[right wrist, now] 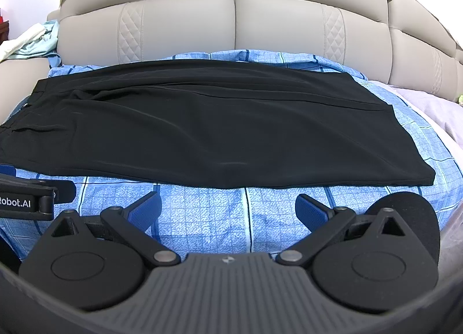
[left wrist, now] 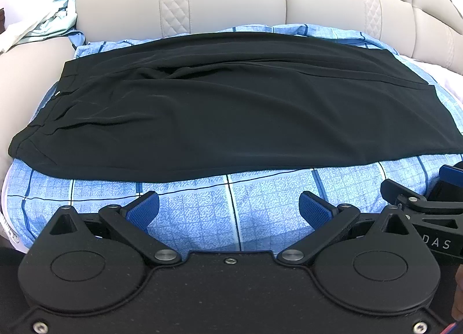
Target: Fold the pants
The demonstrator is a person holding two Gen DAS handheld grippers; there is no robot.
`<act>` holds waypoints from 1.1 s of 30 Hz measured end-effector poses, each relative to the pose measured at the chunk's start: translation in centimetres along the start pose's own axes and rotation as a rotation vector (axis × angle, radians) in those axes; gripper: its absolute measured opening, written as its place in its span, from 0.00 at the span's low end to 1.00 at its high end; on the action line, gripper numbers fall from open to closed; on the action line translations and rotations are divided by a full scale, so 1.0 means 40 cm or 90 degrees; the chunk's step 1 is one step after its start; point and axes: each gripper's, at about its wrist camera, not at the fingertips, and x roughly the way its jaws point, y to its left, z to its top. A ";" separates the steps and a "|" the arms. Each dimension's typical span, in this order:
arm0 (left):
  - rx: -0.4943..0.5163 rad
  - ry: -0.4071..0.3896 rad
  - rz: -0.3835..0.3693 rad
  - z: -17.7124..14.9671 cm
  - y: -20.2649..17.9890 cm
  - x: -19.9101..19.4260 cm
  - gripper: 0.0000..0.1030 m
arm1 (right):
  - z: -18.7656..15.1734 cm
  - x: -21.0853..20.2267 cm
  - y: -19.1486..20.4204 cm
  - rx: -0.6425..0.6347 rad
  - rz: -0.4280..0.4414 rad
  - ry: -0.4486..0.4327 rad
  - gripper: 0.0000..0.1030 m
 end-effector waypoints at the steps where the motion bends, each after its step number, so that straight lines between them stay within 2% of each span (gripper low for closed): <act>1: 0.000 0.000 0.001 0.001 0.000 0.000 1.00 | 0.000 0.000 0.000 0.000 0.000 0.000 1.00; 25: -0.003 0.010 -0.002 0.001 0.007 0.015 1.00 | -0.002 0.004 0.004 -0.002 -0.005 0.000 1.00; 33: 0.000 -0.010 0.038 0.004 0.010 0.027 1.00 | -0.002 0.011 0.010 -0.011 -0.020 0.000 1.00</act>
